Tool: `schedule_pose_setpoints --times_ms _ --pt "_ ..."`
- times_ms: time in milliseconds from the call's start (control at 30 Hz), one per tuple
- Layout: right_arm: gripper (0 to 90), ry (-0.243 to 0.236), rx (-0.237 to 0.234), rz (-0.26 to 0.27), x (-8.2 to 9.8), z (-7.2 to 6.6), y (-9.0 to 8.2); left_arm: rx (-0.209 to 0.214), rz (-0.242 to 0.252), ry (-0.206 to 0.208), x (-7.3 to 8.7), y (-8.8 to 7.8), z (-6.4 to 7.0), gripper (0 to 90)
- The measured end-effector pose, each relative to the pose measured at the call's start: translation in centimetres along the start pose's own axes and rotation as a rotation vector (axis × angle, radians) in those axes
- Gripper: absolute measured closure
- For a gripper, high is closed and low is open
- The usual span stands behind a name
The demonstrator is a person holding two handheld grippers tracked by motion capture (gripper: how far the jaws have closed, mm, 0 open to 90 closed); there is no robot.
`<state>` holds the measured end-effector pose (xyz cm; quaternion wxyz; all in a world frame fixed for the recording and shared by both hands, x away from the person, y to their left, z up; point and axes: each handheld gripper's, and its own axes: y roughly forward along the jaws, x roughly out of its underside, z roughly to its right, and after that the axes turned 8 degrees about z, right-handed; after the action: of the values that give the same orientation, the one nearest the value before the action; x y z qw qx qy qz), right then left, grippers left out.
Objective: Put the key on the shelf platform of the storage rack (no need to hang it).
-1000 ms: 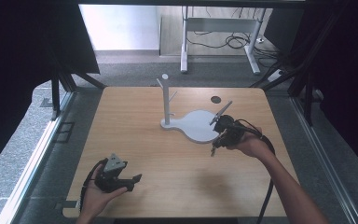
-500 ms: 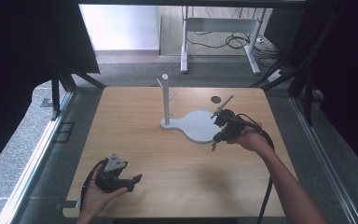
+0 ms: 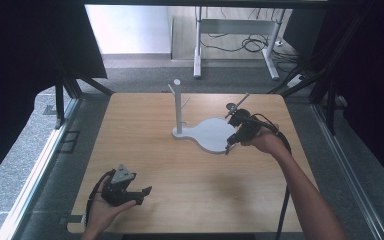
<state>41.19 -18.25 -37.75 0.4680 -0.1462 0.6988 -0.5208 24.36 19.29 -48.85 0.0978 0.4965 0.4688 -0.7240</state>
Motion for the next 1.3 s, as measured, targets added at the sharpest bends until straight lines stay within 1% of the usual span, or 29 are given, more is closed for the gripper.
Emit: schedule_pose_setpoints --times_ms 100,167,233,300,333,433,633,800,833,967,1167,1300 --pt "89.2 0.013 0.000 0.007 -0.1 0.4 0.1 0.000 -0.001 -0.001 0.0 0.0 0.0 25.1" --pt "89.2 0.030 0.000 0.009 -0.2 0.9 0.2 -0.003 -0.001 -0.005 0.0 -0.1 -0.1 25.1" --pt "89.2 0.033 0.002 0.008 -0.2 1.1 0.3 -0.005 0.000 -0.008 0.0 -0.1 -0.1 25.1" --pt "89.2 0.043 0.006 0.008 -0.3 1.5 0.4 -0.005 -0.002 -0.008 0.0 -0.1 -0.2 25.1" --pt "89.2 0.043 0.006 0.008 -0.3 1.5 0.4 -0.004 -0.001 -0.006 0.0 0.0 -0.2 25.1" --pt "89.2 0.066 0.009 0.021 -0.6 2.1 0.5 -0.003 -0.007 -0.002 0.0 0.0 -0.2 24.6" --pt "89.2 0.074 0.009 0.027 -1.2 2.6 0.7 -0.003 -0.005 -0.004 0.0 0.0 -0.2 24.6" --pt "89.2 0.084 0.004 0.044 -1.5 3.0 0.8 -0.003 -0.007 -0.001 0.0 0.0 -0.2 24.6" --pt "89.2 0.092 0.005 0.045 -1.5 3.2 0.9 -0.001 -0.006 0.000 0.0 0.0 -0.2 24.7" --pt "89.2 0.089 0.015 0.041 -1.7 3.6 1.3 -0.002 -0.008 0.002 0.0 0.0 -0.1 24.7" --pt "89.2 0.112 0.025 0.039 -2.3 4.6 2.2 -0.001 -0.007 0.005 0.0 0.1 -0.1 24.7" --pt "89.2 0.122 0.020 0.049 -2.5 5.1 2.9 0.001 -0.009 0.008 0.0 0.1 -0.1 24.7"
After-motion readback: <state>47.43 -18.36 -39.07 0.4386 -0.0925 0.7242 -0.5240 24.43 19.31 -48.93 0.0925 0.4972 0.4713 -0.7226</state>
